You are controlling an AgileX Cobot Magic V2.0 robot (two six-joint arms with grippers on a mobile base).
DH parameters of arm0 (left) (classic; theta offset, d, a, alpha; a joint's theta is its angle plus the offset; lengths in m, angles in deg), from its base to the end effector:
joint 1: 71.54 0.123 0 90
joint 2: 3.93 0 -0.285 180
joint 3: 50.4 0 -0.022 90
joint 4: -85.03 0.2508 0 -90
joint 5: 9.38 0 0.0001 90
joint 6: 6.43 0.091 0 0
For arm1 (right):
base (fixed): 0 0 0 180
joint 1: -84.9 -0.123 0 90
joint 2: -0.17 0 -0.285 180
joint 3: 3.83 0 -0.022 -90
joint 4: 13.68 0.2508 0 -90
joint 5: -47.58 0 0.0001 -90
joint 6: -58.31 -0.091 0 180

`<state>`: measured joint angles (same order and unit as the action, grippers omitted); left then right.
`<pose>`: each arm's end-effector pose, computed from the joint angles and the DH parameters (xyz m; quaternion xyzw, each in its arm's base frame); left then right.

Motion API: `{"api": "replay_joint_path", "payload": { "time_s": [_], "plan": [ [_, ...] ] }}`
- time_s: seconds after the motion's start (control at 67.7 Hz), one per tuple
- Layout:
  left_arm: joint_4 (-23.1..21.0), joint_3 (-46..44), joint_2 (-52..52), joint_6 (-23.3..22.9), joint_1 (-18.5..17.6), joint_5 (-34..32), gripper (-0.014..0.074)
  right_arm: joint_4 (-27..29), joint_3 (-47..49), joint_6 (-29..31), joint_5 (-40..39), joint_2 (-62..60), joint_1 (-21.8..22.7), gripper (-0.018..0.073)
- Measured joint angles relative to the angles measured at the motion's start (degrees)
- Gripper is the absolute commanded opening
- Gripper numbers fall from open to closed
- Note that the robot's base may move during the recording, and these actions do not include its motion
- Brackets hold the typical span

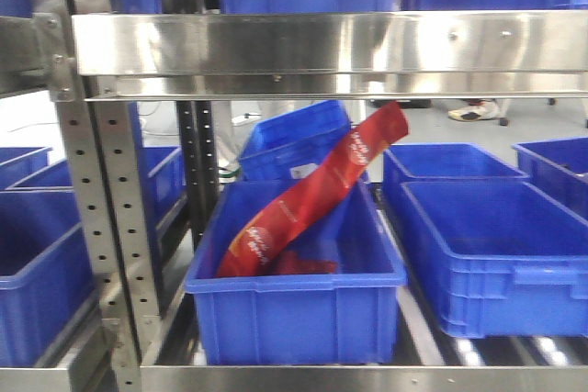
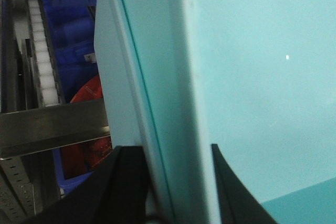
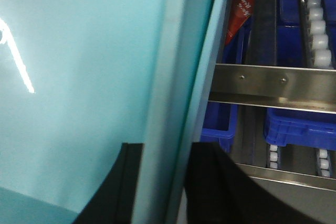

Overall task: Move two blue bins to right shelf middle
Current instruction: 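Drive up to the shelf and align the cyan bin with the upper level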

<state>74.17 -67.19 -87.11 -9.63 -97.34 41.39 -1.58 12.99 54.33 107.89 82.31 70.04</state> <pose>0.2351 -0.1284 0.4861 0.1539 0.8356 -0.2207 0.4790 0.2402 0.0809 0.4785 -0.0793 0.8810 0.1782 0.4310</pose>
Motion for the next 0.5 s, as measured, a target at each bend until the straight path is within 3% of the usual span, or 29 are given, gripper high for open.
{"api": "replay_joint_path", "payload": {
  "time_s": [0.502],
  "plan": [
    [0.00,0.00,0.00,0.00,0.00,0.00,-0.0111,0.00,0.00,0.00,0.00,0.00,0.00,-0.0154]
  ]
}}
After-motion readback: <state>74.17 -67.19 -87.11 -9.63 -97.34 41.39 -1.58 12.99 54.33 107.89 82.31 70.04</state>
